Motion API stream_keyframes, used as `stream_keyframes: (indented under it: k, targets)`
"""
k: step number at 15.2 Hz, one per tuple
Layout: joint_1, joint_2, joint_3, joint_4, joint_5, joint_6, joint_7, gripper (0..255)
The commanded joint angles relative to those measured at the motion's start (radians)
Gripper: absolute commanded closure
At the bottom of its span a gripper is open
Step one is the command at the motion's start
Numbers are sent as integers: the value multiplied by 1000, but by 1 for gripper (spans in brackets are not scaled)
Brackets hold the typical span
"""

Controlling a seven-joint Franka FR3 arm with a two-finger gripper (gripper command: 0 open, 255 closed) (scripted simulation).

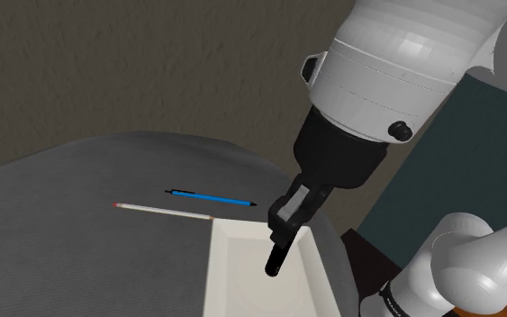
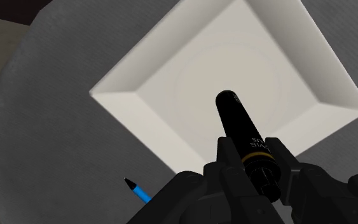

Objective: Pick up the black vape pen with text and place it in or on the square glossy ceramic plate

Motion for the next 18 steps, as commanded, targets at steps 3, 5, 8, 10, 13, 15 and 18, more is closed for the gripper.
stream_keyframes:
  k: [3,5,8,10,13,15,18]
  targets:
    - [0,0,0,0,0,0,0,0]
    - [0,0,0,0,0,0,0,0]
    - [-3,5,-5,37,-6,-32,4,0]
    - [-11,21,-11,115,-18,-96,12,0]
    - [-14,28,-13,147,-23,-122,16,0]
    - [-14,29,-13,147,-23,-122,16,0]
    - [-14,29,-13,147,-23,-122,16,0]
